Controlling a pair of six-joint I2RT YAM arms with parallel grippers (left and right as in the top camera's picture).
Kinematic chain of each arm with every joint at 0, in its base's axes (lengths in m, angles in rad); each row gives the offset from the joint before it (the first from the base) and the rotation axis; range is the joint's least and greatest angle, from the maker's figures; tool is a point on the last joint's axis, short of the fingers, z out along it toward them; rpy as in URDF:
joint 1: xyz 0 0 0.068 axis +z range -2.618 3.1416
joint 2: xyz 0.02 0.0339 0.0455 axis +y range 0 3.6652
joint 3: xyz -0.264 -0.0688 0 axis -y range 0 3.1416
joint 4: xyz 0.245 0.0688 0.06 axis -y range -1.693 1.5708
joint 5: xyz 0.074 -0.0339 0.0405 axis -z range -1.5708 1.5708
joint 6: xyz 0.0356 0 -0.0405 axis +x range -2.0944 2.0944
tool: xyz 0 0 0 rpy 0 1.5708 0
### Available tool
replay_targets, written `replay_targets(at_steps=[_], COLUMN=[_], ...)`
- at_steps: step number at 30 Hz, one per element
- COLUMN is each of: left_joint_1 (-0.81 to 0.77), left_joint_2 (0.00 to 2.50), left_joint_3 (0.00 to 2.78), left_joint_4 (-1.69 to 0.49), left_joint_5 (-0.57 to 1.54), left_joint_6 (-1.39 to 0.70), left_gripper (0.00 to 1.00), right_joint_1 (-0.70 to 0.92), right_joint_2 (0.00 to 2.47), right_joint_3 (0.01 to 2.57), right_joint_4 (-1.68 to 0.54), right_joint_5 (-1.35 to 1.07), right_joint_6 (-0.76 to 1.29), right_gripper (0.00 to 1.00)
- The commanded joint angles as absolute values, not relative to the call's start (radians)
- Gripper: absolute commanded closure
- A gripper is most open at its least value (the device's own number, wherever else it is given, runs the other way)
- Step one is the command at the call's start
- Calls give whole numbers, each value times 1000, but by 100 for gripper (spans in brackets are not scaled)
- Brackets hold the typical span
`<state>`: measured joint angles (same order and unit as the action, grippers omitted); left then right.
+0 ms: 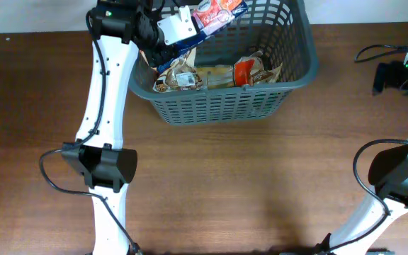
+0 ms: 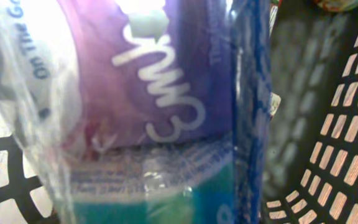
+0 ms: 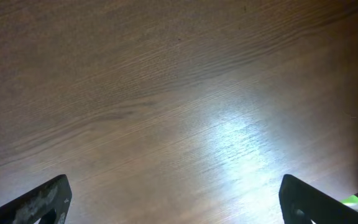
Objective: Pack container
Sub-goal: 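Lift the tissue pack and carry it over the basket, then lower the Kleenex pack into the basket and open the left gripper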
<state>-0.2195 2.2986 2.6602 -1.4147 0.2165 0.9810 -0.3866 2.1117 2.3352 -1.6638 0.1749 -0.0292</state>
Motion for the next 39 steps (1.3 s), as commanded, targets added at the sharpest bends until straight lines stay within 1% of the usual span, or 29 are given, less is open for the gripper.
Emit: replay_targets(at_steps=[1, 4, 7, 13, 15, 16, 17, 18, 19, 20, 21, 22, 23, 24, 25, 26, 34, 39], left_joint_1=[-220, -220, -220, -220, -220, -220, -220, -220, -220, -220, -220, -220, -220, -220, -220, -220, -220, -220], left_joint_2=[2291, 2291, 2291, 2291, 2291, 2291, 2291, 2291, 2291, 2291, 2291, 2291, 2291, 2291, 2291, 2291, 2277, 2204], left_joint_3=[2668, 2668, 2668, 2668, 2668, 2668, 2668, 2668, 2668, 2668, 2668, 2668, 2668, 2668, 2668, 2668, 2671, 2731], left_joint_4=[-1423, -1444, -1490, -1496, -1494, -1487, -1482, -1477, -1476, -1475, -1475, -1475, -1475, -1475, -1475, -1474, -1444, -1443], left_joint_5=[220, 223, 244, 247, 247, 247, 247, 247, 247, 247, 247, 247, 247, 247, 247, 247, 247, 247], left_joint_6=[1009, 1018, 1095, 1127, 1146, 1146, 1146, 1146, 1146, 1146, 1146, 1146, 1146, 1146, 1146, 1146, 1143, 1011], left_gripper=[98, 98, 98, 99, 97, 88, 83, 67, 57, 53, 41, 26, 20, 19, 5, 1, 1, 1], right_joint_1=[-387, -387, -387, -387, -387, -387, -387, -387, -387, -387, -387, -387, -387, -387, -387, -387, -387, -387], right_joint_2=[2106, 2106, 2106, 2106, 2106, 2106, 2106, 2106, 2106, 2106, 2106, 2106, 2106, 2106, 2106, 2106, 2106, 2106], right_joint_3=[2331, 2331, 2331, 2331, 2331, 2331, 2331, 2331, 2331, 2331, 2331, 2331, 2331, 2331, 2331, 2331, 2331, 2331], right_joint_4=[-1661, -1661, -1661, -1661, -1661, -1661, -1661, -1661, -1661, -1661, -1661, -1661, -1661, -1661, -1661, -1661, -1661, -1661], right_joint_5=[188, 188, 188, 188, 188, 188, 188, 188, 188, 188, 188, 188, 188, 188, 188, 188, 188, 188], right_joint_6=[-20, -20, -20, -20, -20, -20, -20, -20, -20, -20, -20, -20, -20, -20, -20, -20, -20, -20], right_gripper=[1, 1, 1, 1, 1, 1, 1, 1, 1, 1, 1, 1, 1, 1, 1, 1, 1, 1])
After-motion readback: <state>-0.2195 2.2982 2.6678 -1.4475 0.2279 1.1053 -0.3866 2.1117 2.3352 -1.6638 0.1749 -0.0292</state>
